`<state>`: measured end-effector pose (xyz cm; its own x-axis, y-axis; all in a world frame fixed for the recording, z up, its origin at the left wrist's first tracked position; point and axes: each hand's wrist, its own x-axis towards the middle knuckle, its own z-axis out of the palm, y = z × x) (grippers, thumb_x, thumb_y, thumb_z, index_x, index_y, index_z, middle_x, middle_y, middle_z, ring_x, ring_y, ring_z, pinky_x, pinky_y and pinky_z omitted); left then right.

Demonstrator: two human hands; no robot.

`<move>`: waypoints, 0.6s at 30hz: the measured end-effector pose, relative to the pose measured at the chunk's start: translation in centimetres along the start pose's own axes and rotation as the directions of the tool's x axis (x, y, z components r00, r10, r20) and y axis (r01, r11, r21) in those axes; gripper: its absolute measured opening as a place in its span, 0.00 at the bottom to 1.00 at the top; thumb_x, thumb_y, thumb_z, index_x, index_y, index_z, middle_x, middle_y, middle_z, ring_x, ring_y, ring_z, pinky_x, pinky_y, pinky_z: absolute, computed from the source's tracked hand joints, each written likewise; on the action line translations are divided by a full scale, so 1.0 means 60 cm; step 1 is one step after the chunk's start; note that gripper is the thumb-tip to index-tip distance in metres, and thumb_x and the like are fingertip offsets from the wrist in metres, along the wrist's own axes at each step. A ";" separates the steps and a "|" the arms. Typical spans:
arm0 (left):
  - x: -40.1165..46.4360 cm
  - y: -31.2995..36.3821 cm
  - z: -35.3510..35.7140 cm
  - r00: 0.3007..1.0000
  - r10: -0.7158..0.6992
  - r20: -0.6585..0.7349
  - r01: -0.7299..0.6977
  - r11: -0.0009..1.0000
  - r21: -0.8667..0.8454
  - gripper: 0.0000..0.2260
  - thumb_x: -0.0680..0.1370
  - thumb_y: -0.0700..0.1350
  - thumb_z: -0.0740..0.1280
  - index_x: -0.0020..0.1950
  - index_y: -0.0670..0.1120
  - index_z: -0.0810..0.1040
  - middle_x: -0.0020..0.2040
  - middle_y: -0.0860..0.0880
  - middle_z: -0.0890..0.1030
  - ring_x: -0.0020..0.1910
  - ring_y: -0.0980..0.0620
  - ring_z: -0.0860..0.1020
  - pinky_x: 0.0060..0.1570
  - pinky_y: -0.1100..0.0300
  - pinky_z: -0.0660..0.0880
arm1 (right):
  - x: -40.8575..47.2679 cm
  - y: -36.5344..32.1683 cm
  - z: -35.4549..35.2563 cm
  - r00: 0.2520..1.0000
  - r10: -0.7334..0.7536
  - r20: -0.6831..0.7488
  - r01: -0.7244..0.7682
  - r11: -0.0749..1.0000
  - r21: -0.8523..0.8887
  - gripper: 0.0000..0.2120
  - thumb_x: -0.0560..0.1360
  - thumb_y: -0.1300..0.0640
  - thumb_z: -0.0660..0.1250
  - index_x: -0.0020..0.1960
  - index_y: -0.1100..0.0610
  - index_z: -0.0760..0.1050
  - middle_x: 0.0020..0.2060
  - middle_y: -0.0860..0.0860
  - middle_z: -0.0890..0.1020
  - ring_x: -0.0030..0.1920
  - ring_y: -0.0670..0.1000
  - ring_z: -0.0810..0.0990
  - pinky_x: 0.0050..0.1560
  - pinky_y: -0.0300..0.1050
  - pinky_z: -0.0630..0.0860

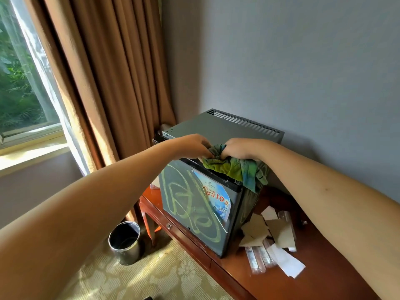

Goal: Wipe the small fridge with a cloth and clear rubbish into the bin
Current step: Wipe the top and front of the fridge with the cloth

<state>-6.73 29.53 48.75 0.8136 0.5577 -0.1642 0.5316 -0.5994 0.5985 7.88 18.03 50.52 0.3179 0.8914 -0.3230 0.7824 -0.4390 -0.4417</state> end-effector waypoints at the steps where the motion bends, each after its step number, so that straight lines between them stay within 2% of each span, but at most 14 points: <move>1: 0.002 0.003 0.007 0.999 -0.017 0.039 0.017 1.000 -0.014 0.12 0.80 0.46 0.69 0.63 0.48 0.82 0.53 0.48 0.84 0.51 0.51 0.82 0.52 0.59 0.80 | -0.002 0.006 0.002 1.000 0.011 0.011 -0.011 1.000 -0.004 0.11 0.76 0.52 0.67 0.49 0.60 0.82 0.46 0.57 0.83 0.45 0.54 0.82 0.52 0.53 0.78; 3: 0.011 0.003 0.020 0.991 -0.061 0.117 0.069 0.995 -0.066 0.11 0.81 0.45 0.67 0.62 0.47 0.82 0.51 0.46 0.85 0.48 0.51 0.84 0.55 0.55 0.82 | -0.002 0.013 0.005 0.999 0.037 0.040 -0.037 0.999 -0.011 0.10 0.76 0.53 0.66 0.41 0.58 0.81 0.41 0.55 0.82 0.37 0.53 0.80 0.44 0.48 0.76; 6: 0.026 -0.012 0.033 0.979 -0.118 0.166 0.139 0.982 -0.125 0.11 0.81 0.44 0.66 0.62 0.44 0.81 0.51 0.42 0.86 0.50 0.47 0.86 0.56 0.50 0.82 | 0.009 0.013 0.015 0.995 0.067 0.074 -0.063 0.997 -0.051 0.12 0.76 0.53 0.65 0.37 0.57 0.78 0.36 0.54 0.80 0.30 0.52 0.74 0.39 0.47 0.71; 8: 0.029 -0.027 0.034 0.974 -0.158 0.162 0.182 0.973 -0.144 0.11 0.81 0.43 0.66 0.61 0.43 0.81 0.52 0.40 0.86 0.49 0.46 0.85 0.56 0.49 0.82 | 0.021 0.004 0.022 0.994 0.081 0.068 -0.076 0.994 -0.075 0.13 0.76 0.51 0.65 0.36 0.57 0.77 0.37 0.54 0.79 0.30 0.53 0.73 0.38 0.47 0.70; 13: 0.035 -0.075 0.011 0.968 -0.219 0.122 0.244 0.936 -0.254 0.11 0.80 0.43 0.67 0.58 0.39 0.82 0.50 0.39 0.86 0.52 0.42 0.85 0.54 0.48 0.83 | 0.058 -0.031 0.034 0.997 0.078 0.029 -0.077 0.996 -0.049 0.09 0.74 0.50 0.65 0.41 0.55 0.77 0.44 0.55 0.79 0.43 0.55 0.78 0.45 0.50 0.72; 15: 0.036 -0.095 0.002 0.969 -0.222 0.109 0.243 0.933 -0.265 0.11 0.80 0.44 0.67 0.57 0.39 0.83 0.50 0.39 0.86 0.48 0.43 0.86 0.53 0.49 0.83 | 0.075 -0.047 0.037 0.997 0.067 0.030 -0.065 0.997 -0.046 0.10 0.74 0.50 0.65 0.38 0.55 0.75 0.41 0.55 0.77 0.40 0.55 0.75 0.42 0.49 0.70; 18: 0.036 -0.124 -0.012 0.971 -0.224 0.085 0.240 0.927 -0.287 0.11 0.81 0.44 0.67 0.58 0.40 0.83 0.50 0.40 0.86 0.45 0.46 0.86 0.50 0.54 0.84 | 0.102 -0.069 0.040 0.999 0.039 0.028 -0.038 0.998 -0.046 0.14 0.76 0.52 0.65 0.33 0.53 0.68 0.33 0.52 0.69 0.33 0.53 0.67 0.35 0.48 0.63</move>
<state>-9.07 35.61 44.53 0.6907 0.6268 -0.3606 0.6204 -0.2575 0.7408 5.31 25.04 48.38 0.3332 0.8699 -0.3637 0.7935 -0.4671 -0.3901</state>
